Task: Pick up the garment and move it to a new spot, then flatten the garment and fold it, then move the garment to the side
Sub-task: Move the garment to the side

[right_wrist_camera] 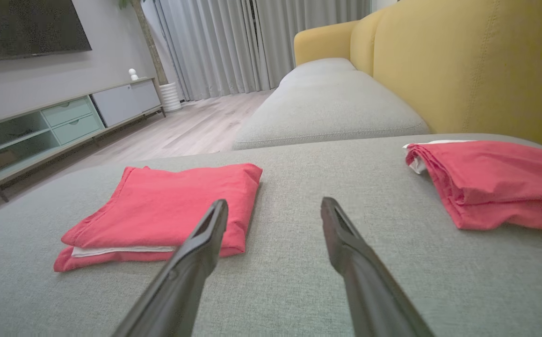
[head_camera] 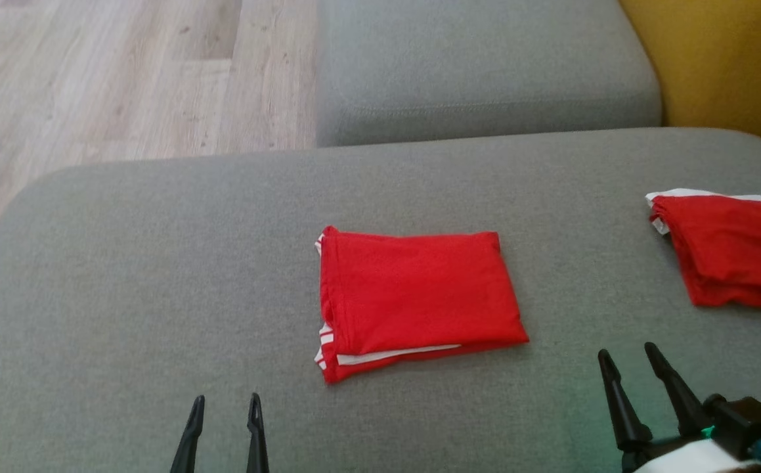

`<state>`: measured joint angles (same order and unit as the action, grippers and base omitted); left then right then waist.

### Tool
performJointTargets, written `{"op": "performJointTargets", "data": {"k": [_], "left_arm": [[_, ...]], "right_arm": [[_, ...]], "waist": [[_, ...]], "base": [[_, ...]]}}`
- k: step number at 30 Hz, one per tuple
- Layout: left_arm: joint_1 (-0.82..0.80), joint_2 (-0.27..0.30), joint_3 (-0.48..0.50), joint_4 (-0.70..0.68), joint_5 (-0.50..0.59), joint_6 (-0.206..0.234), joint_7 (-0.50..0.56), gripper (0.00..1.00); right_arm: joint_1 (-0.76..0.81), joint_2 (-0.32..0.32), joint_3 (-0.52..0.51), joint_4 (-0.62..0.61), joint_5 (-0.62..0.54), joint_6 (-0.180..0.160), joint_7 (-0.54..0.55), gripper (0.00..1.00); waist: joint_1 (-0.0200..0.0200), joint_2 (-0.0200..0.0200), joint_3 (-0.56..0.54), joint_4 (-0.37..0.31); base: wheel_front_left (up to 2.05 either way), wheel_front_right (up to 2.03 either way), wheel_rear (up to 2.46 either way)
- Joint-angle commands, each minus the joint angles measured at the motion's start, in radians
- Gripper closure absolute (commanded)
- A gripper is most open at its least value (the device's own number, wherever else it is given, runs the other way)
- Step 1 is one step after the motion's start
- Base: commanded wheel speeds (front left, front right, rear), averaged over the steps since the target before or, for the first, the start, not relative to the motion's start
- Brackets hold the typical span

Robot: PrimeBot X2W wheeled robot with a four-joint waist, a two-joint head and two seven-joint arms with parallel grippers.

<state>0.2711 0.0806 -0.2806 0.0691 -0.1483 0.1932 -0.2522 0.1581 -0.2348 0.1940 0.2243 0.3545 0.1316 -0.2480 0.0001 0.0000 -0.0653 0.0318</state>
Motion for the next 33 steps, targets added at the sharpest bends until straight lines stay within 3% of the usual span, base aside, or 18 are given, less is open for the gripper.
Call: {"op": "performJointTargets", "data": {"k": [1, 7, 19, 28, 29, 30, 31, 32, 33], "left_arm": [[-0.044, -0.016, 0.033, -0.023, 0.012, -0.002, -0.010, 0.00], [-0.063, -0.020, 0.020, -0.014, 0.025, -0.007, -0.010, 0.00], [-0.139, -0.026, -0.028, 0.005, 0.040, -0.018, -0.010, 0.00], [-0.196, -0.029, -0.066, 0.019, 0.030, -0.011, -0.010, 0.00], [-0.201, -0.030, -0.068, 0.020, 0.029, -0.009, -0.010, 0.00], [-0.206, -0.030, -0.069, 0.021, 0.027, -0.007, -0.010, 0.00], [-0.211, -0.030, -0.070, 0.022, 0.027, -0.005, -0.010, 0.00], [-0.215, -0.030, -0.071, 0.023, 0.026, -0.003, -0.010, 0.00], [-0.218, -0.030, -0.071, 0.023, 0.024, 0.000, -0.010, 0.00]], "right_arm": [[-0.036, -0.027, 0.023, -0.024, 0.010, -0.001, -0.014, 0.00], [-0.145, -0.051, 0.102, 0.041, 0.140, -0.001, 0.042, 0.00], [-0.466, -0.066, 0.171, 0.224, 0.503, -0.001, 0.434, 0.00], [-0.590, -0.070, 0.207, 0.362, 0.613, -0.001, 0.556, 0.00], [-0.595, -0.068, 0.217, 0.367, 0.622, -0.001, 0.564, 0.18], [-0.598, -0.067, 0.227, 0.369, 0.633, -0.001, 0.572, 0.50], [-0.600, -0.067, 0.235, 0.369, 0.644, -0.001, 0.575, 0.70], [-0.603, -0.070, 0.243, 0.368, 0.650, -0.001, 0.573, 1.00], [-0.606, -0.074, 0.249, 0.366, 0.652, -0.001, 0.563, 1.00]], "waist": [[-0.0001, 0.0000, 0.011, 0.005], [-0.0001, 0.0000, 0.047, 0.015], [-0.0001, 0.0000, 0.140, 0.062], [-0.0001, 0.0000, 0.214, 0.107], [-0.0001, 0.0000, 0.219, 0.109], [-0.0001, 0.0000, 0.225, 0.110], [-0.0001, 0.0000, 0.230, 0.111], [-0.0001, 0.0000, 0.235, 0.111], [-0.0001, 0.0000, 0.239, 0.110]], "base": [[0.00, 0.00, 0.00], [0.00, 0.00, 0.00], [0.00, 0.00, 0.00], [0.00, 0.00, 0.00], [0.00, 0.00, 0.00], [0.00, 0.00, 0.00], [0.00, 0.00, 0.00], [0.00, 0.00, 0.00], [0.00, 0.00, 0.00]]}}
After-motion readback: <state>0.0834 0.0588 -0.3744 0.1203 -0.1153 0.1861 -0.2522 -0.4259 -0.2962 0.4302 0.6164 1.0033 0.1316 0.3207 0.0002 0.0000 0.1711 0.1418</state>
